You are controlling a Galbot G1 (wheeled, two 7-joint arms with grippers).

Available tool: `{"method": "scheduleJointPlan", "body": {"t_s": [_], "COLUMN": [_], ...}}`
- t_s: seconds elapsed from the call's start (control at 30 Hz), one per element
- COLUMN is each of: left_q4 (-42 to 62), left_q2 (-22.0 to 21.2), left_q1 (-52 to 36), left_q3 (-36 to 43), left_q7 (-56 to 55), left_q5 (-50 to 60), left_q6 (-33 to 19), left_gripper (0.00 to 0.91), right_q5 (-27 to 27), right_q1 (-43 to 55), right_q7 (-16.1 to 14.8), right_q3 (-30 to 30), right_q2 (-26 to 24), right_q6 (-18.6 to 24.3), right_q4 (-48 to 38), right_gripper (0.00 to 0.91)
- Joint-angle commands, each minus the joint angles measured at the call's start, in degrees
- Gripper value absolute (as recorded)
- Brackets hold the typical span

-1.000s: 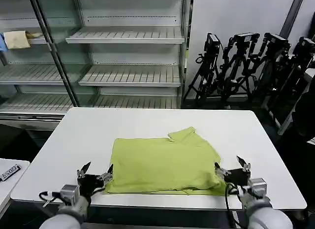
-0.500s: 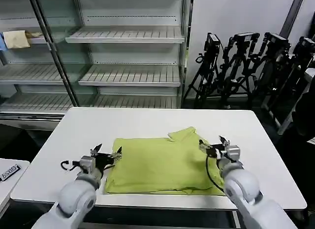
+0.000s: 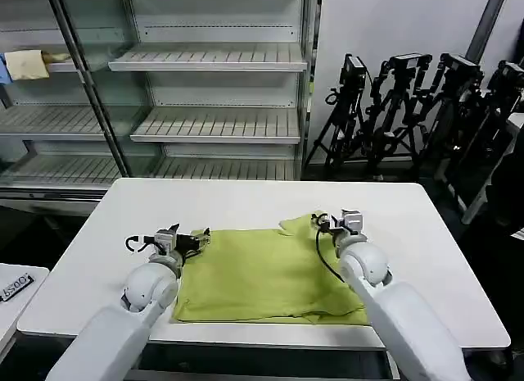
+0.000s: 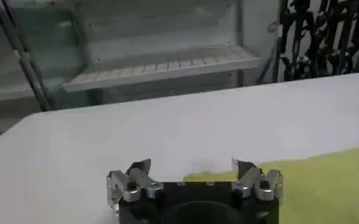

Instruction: Fold and organize the clothes.

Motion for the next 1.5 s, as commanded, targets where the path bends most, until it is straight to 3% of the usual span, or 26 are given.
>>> {"method": "scheduleJointPlan", "body": {"t_s": [0.03, 0.13, 0.2, 0.23, 0.27, 0.3, 0.33, 0.4, 0.87, 1.2, 1.5], "left_q4": [5.4, 5.2, 4.9, 4.8, 4.6, 4.5, 4.3, 4.0, 3.0, 0.5, -5.0], "left_q2": [-0.7, -0.7, -0.6, -0.5, -0.4, -0.3, -0.3, -0.1, 0.3, 0.9, 2.2], "left_q1": [-3.9, -3.3, -3.0, -2.7, -2.5, -2.4, -2.1, -1.8, -0.1, 0.0, 2.8], "left_q3": [2.0, 2.2, 2.2, 2.1, 2.1, 2.0, 2.0, 2.0, 1.1, -1.0, -2.7], "left_q7": [0.1, 0.3, 0.5, 0.6, 0.7, 0.8, 0.9, 1.1, 2.2, 2.7, 2.9], "left_q5": [-2.3, -2.5, -2.4, -2.4, -2.5, -2.5, -2.7, -3.2, -5.0, -5.7, -5.8], "left_q6": [0.1, 0.1, 0.1, 0.1, 0.1, 0.1, 0.1, 0.1, 0.0, -2.3, -3.3], "left_gripper": [0.907, 0.907, 0.907, 0.766, 0.504, 0.242, 0.071, 0.020, 0.020, 0.020, 0.020], "right_q5": [-0.2, 0.0, 0.7, 1.0, 1.3, 1.7, 2.1, 2.7, 3.0, 1.4, 1.4], "right_q1": [5.1, 5.2, 5.0, 4.9, 4.7, 4.5, 4.3, 4.0, 1.4, 0.3, -3.0], "right_q7": [-0.2, -0.5, -0.6, -0.7, -0.7, -0.7, -0.7, -0.5, -0.7, -2.9, -3.4], "right_q3": [-2.8, -2.7, -2.6, -2.5, -2.5, -2.3, -2.2, -2.1, -0.8, 0.3, 3.0], "right_q2": [4.0, 4.6, 4.7, 4.7, 4.8, 4.7, 4.7, 4.7, 4.1, 3.4, 1.2], "right_q6": [-0.2, -0.1, -0.1, -0.1, -0.1, -0.1, -0.1, -0.1, 0.2, 5.2, 6.3], "right_q4": [-9.5, -10.8, -11.3, -11.4, -11.4, -11.3, -11.1, -10.8, -8.8, -4.9, 2.6], "right_gripper": [0.907, 0.907, 0.776, 0.534, 0.212, 0.020, 0.000, 0.000, 0.000, 0.000, 0.000]}}
